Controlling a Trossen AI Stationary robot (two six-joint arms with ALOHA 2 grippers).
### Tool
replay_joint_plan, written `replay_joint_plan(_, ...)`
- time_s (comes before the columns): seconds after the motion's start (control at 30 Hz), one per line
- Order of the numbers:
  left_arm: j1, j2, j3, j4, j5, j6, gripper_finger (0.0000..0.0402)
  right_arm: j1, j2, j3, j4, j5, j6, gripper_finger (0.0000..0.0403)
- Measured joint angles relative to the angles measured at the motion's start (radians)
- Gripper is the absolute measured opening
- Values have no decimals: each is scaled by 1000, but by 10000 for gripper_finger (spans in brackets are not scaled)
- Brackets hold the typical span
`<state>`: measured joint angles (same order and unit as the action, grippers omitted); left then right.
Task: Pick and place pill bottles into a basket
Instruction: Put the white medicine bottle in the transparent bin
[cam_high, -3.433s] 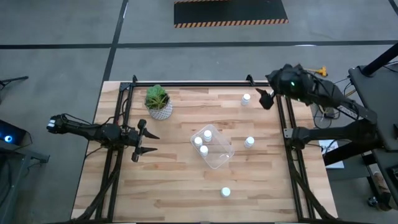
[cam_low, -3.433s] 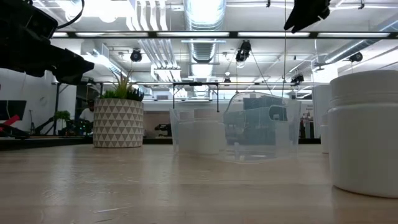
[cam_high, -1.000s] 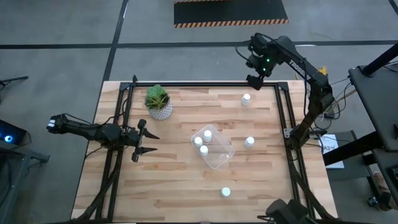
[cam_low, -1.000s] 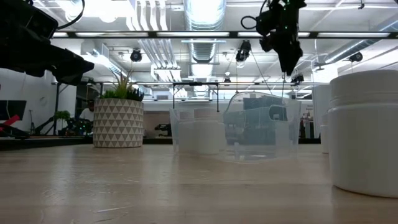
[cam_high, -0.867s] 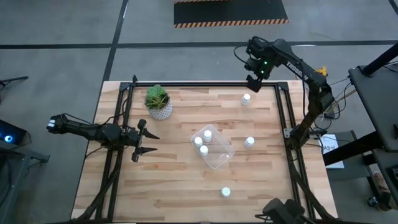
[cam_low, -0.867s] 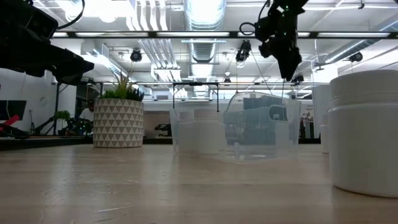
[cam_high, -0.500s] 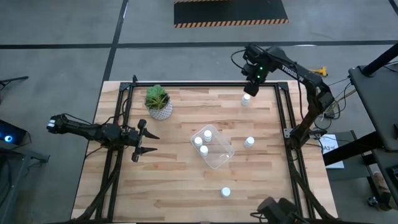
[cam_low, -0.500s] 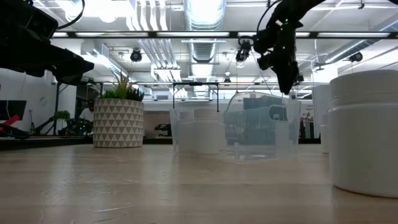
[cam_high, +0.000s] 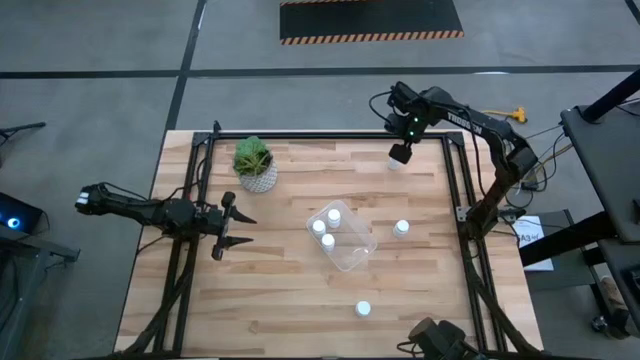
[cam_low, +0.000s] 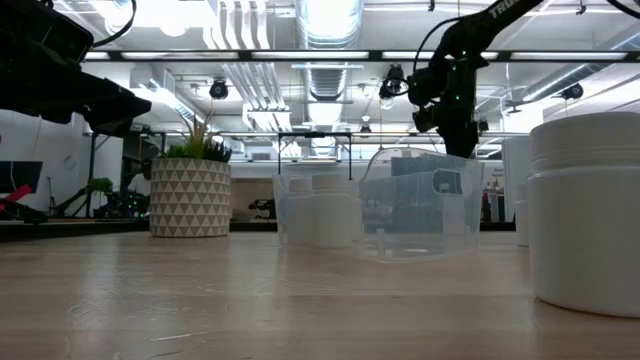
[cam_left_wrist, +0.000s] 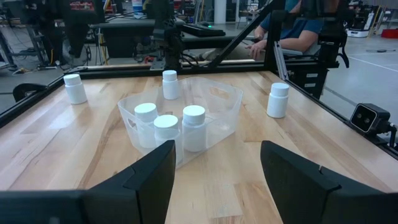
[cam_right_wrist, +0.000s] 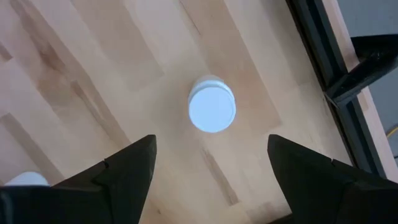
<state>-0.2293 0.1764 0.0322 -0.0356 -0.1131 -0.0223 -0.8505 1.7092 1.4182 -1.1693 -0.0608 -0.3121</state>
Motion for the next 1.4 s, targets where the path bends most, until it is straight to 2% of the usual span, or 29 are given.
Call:
replay_joint_plan(0.93,0,0,0,0,0,2,219,0,3,-133,164,-1,-14,289)
replay_joint_plan(1.13,0,0,0,0,0,2,219,0,3,-147,223,-46,-12,289)
replay_joint_plan(1.4,0,0,0,-1,0,3,219,-1,3,-188,249,-45,-19,287)
